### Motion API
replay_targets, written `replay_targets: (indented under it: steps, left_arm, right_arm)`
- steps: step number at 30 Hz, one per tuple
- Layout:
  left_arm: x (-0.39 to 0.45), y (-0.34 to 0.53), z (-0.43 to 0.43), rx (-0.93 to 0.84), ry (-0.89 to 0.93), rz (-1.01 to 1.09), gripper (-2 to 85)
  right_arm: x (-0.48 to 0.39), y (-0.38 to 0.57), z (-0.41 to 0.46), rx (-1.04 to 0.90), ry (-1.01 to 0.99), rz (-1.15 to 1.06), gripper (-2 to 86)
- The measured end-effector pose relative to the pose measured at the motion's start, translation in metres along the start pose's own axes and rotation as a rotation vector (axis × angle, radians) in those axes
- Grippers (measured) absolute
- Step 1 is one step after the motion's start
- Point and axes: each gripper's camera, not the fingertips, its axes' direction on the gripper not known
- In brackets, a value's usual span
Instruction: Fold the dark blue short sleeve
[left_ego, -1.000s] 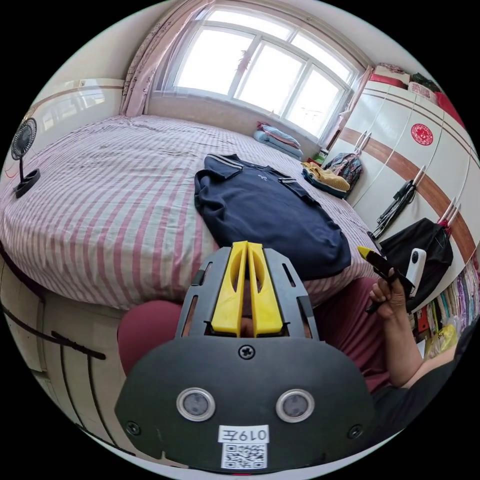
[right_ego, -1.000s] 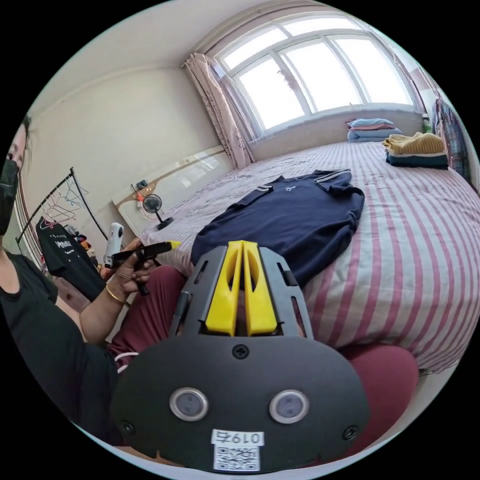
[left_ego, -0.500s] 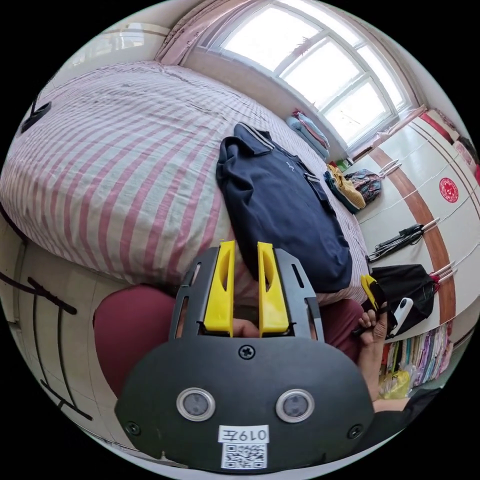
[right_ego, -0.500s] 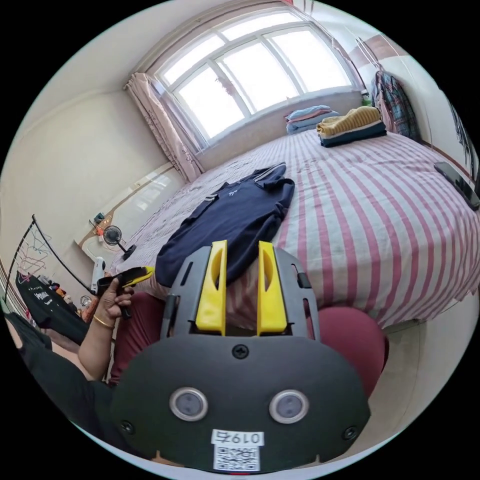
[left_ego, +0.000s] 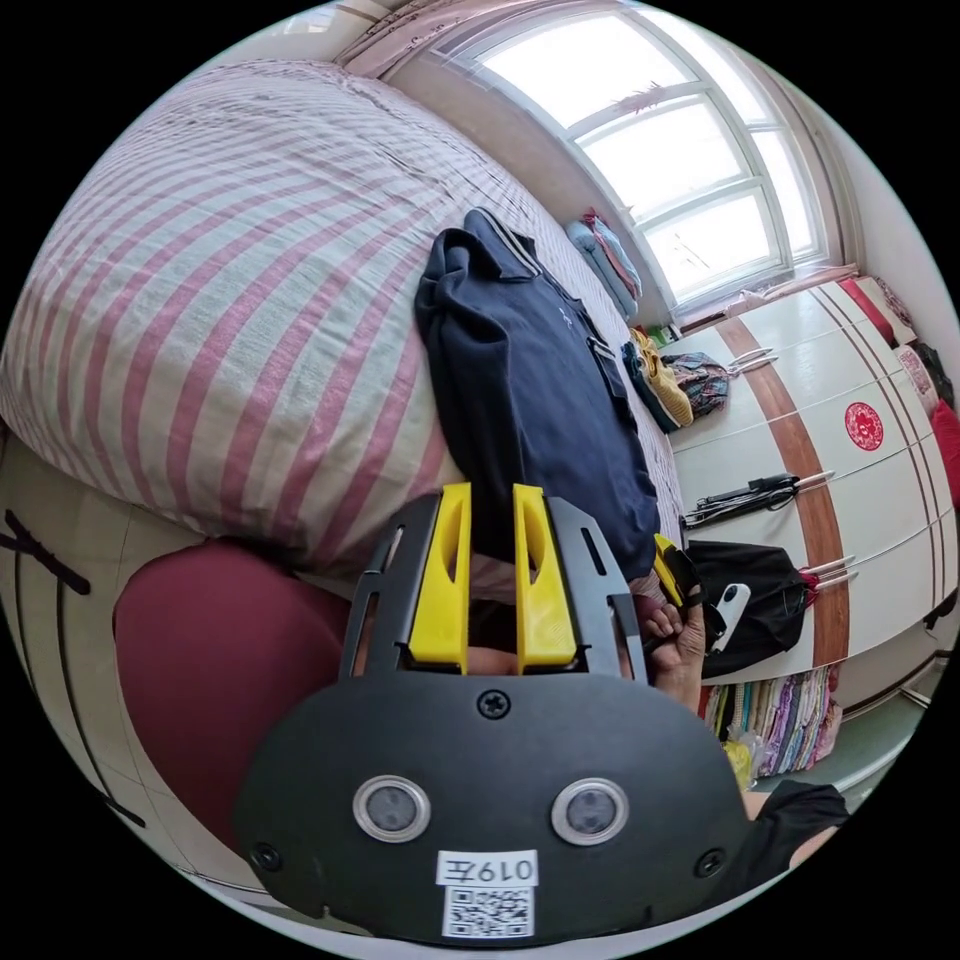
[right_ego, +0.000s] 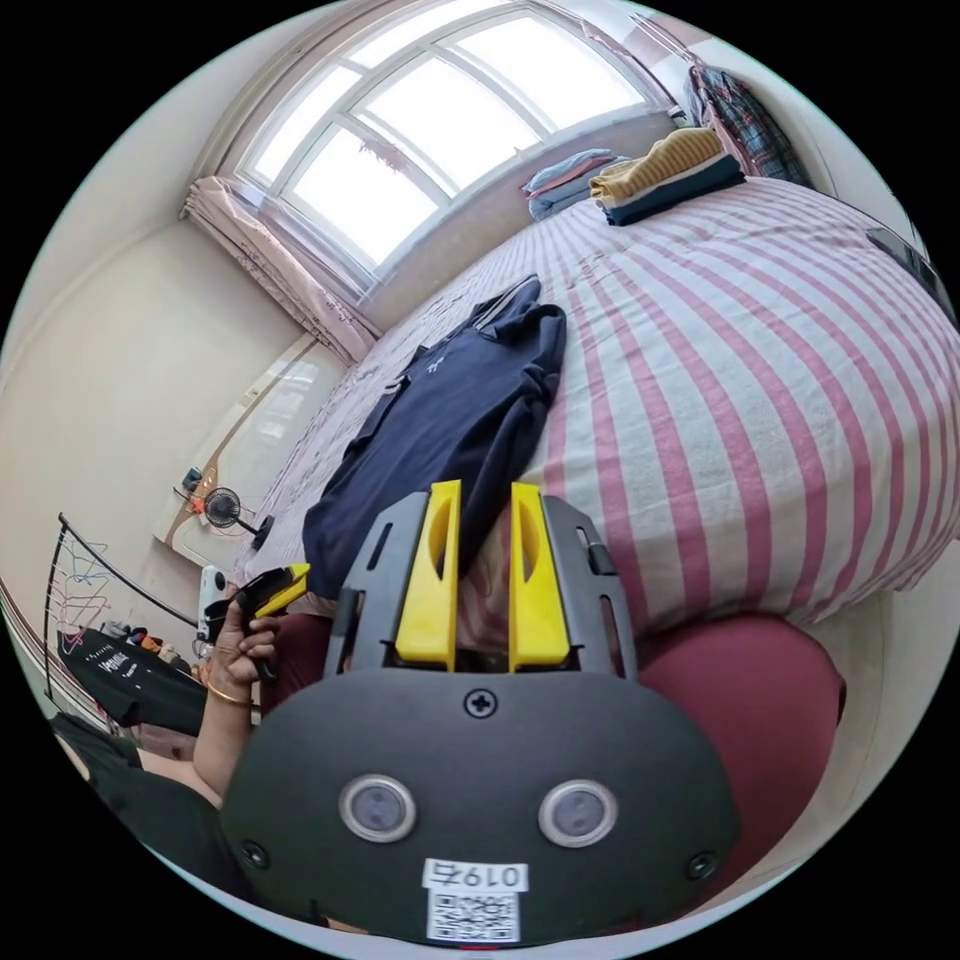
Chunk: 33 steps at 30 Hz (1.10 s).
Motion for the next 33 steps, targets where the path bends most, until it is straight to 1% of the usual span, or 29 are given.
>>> replay_targets:
  steps: [3, 7, 10, 14, 19, 21, 24, 27, 29, 31, 32, 33]
  left_arm:
    - [-0.007, -0.004, -0.002, -0.007, 0.018, -0.014, 2.8]
    - [-0.014, -0.004, -0.006, -0.001, 0.051, -0.011, 1.9]
    - [-0.016, -0.003, -0.012, 0.012, 0.058, -0.007, 1.5]
    - [-0.010, -0.001, -0.017, 0.015, 0.024, 0.018, 1.2]
    - [-0.001, 0.003, -0.002, -0.035, -0.036, 0.015, 1.3]
    - [0.008, 0.005, -0.001, -0.038, -0.049, 0.034, 1.4]
    - [0.028, 0.013, 0.001, -0.059, -0.088, 0.089, 1.5]
    - [0.053, 0.025, -0.005, -0.055, -0.173, 0.163, 1.4]
    - [0.084, 0.036, -0.012, 0.008, -0.359, 0.256, 1.3]
    - [0.116, 0.042, -0.013, 0.089, -0.503, 0.354, 1.2]
    - [0.138, 0.045, -0.009, 0.137, -0.555, 0.422, 1.1]
    - [0.148, 0.046, -0.005, 0.155, -0.573, 0.446, 1.1]
  right_arm:
    - [0.001, 0.001, 0.000, -0.006, -0.053, 0.017, 6.2]
    - [-0.006, 0.000, 0.004, -0.035, -0.039, 0.008, 1.4]
    - [-0.013, 0.002, -0.001, -0.018, -0.038, 0.005, 0.1]
    - [-0.024, 0.004, -0.008, -0.017, -0.025, 0.003, -0.3]
    - [-0.046, 0.003, 0.012, -0.115, 0.071, -0.033, 0.3]
    - [-0.055, 0.004, 0.013, -0.128, 0.076, -0.069, 1.0]
    - [-0.068, 0.008, 0.012, -0.138, 0.023, -0.117, 4.5]
    - [-0.090, 0.016, 0.003, -0.127, 0.046, -0.215, 5.8]
    - [-0.113, 0.022, -0.003, -0.107, 0.121, -0.310, 4.8]
    - [-0.156, 0.031, -0.006, -0.057, 0.256, -0.501, 2.7]
    - [-0.167, 0.033, -0.004, -0.045, 0.288, -0.545, 2.3]
    - [-0.186, 0.036, 0.002, -0.016, 0.337, -0.612, 1.6]
